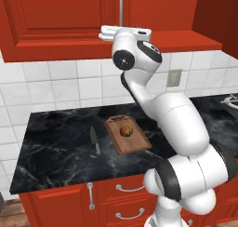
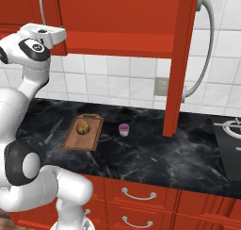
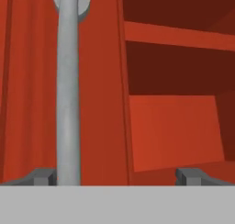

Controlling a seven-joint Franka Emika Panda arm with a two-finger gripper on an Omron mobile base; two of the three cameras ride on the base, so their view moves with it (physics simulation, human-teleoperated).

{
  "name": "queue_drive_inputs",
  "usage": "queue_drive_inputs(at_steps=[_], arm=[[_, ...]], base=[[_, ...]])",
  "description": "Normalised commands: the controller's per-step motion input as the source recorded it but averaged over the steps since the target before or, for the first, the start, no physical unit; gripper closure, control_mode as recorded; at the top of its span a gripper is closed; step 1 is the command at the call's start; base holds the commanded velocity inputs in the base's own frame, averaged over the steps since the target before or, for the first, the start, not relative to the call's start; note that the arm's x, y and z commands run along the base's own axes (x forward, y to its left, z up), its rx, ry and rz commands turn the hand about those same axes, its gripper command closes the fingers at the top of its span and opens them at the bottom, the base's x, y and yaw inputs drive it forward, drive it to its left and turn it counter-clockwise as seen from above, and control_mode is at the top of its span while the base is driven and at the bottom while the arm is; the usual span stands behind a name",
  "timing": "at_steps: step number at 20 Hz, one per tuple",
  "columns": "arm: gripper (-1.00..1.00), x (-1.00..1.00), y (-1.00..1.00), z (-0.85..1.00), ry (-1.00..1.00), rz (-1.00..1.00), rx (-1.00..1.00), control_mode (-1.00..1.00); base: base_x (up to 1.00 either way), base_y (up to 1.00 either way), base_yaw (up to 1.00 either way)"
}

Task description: Pick the bread, place it on the cutting board, pick the jam, place it on the counter, and close the cabinet.

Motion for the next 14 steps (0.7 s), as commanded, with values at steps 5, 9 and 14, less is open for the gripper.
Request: queue_drive_inputs(at_steps=[5,9,14], arm=[[-1.00,0.31,-0.04,-0.02,0.02,0.10,0.00,-1.00],[-1.00,0.34,0.00,-0.04,0.03,0.09,0.00,-1.00],[-1.00,0.36,0.00,-0.04,0.02,0.08,0.00,-1.00]], base=[[0.00,0.00,0.00],[0.00,0.00,0.00],[0.00,0.00,0.00]])
